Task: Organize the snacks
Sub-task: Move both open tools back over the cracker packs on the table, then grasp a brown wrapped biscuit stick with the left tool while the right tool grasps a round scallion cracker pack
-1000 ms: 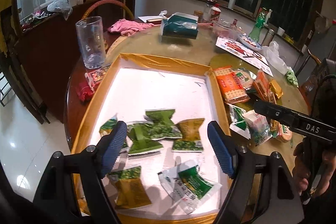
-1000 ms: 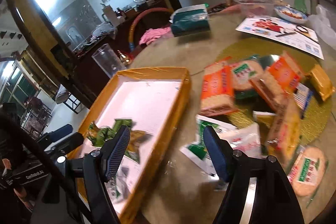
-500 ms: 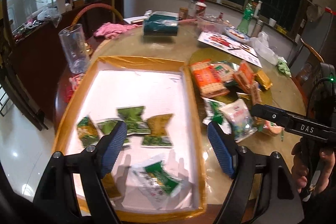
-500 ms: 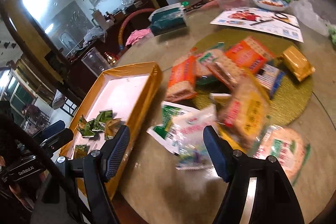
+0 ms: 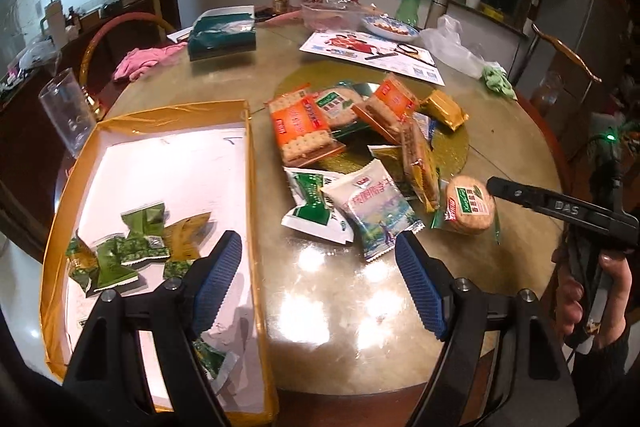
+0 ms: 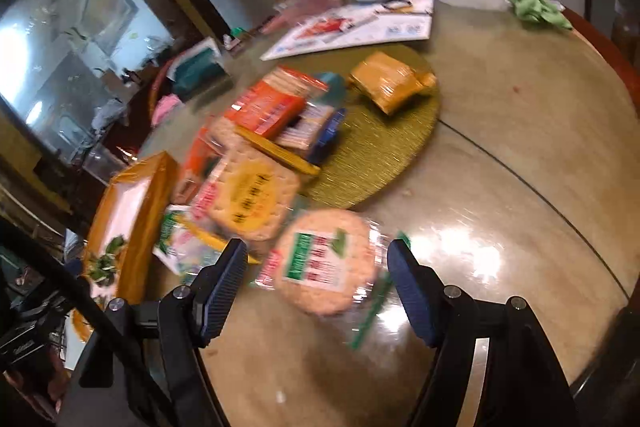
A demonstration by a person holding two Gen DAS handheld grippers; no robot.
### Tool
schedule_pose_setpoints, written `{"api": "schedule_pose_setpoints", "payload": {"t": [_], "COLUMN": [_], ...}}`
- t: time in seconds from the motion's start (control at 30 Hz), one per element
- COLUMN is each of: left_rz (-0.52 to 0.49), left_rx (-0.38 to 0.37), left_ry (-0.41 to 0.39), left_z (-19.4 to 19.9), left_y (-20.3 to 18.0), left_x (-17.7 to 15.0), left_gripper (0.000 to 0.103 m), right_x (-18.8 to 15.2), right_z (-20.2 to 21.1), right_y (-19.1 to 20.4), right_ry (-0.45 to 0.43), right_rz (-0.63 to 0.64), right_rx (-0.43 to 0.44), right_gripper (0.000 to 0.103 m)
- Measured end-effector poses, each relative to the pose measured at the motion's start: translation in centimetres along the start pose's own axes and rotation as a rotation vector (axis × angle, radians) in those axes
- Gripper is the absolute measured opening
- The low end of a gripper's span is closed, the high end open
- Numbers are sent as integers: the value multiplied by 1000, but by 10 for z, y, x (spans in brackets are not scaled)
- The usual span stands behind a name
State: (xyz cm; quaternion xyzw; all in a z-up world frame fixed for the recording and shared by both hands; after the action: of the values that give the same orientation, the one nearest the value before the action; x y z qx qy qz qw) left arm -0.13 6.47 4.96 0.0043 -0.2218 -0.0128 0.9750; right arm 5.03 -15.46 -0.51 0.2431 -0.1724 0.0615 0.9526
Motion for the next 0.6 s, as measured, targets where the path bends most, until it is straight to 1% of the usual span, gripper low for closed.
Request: {"api": "schedule_pose_setpoints", "payload": {"t": [0.1,0.13,0.17,0.2,0.27,0.3,0.33,0.37,0.4,0.43,0.47,0.53,0.57,0.6], "left_rz": [-9,-14,-23,-39,-78,-96,-104,-108,-119,-138,-155,-175,-182,-197], "left_rx": [1,-2,-8,-21,-51,-69,-79,-79,-74,-78,-96,-99,-107,-125], "left_ry": [10,14,18,24,29,32,34,39,51,66,79,110,123,141], "left_z": [-4,-7,-9,-13,-21,-27,-32,-40,-47,-54,-65,-83,-88,-96], "left_y": [-8,-11,-15,-22,-36,-44,-49,-56,-61,-69,-78,-91,-96,-104], "left_x": [3,6,10,16,30,40,49,61,69,78,89,102,105,108], "left_gripper": [79,79,79,79,79,79,79,79,79,79,79,79,77,76], "right_x": [-1,-1,0,1,0,0,0,-1,-1,0,-1,-2,-4,-5], "right_z": [-15,-19,-20,-21,-26,-27,-31,-33,-34,-36,-36,-34,-30,-29], "right_y": [-8,-7,-7,-5,-5,-5,-2,-1,1,1,1,-1,-3,-4], "right_ry": [46,55,44,37,34,11,8,10,5,6,10,11,8,6], "right_rz": [-31,-34,-35,-37,-50,-49,-34,-16,-3,-4,2,12,16,17], "right_rx": [-10,-16,-43,-70,-101,-131,-180,-222,-242,-244,-255,-241,-230,-227], "right_gripper": [73,76,80,80,85,86,86,89,93,94,92,90,85,83]}}
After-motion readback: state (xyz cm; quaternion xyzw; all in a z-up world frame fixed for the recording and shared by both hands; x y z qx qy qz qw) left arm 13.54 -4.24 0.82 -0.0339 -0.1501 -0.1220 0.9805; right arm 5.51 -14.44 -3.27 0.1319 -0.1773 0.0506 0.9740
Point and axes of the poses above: each gripper's, at about its wrist camera, not at the fingertips, and z roughly against the way its jaws point, y to its left, x to its top, the point moved 6 cm from there along -z, roughly the way its jaws point, and after that the axes turned 15 degrees about y, right-handed, at the moved point
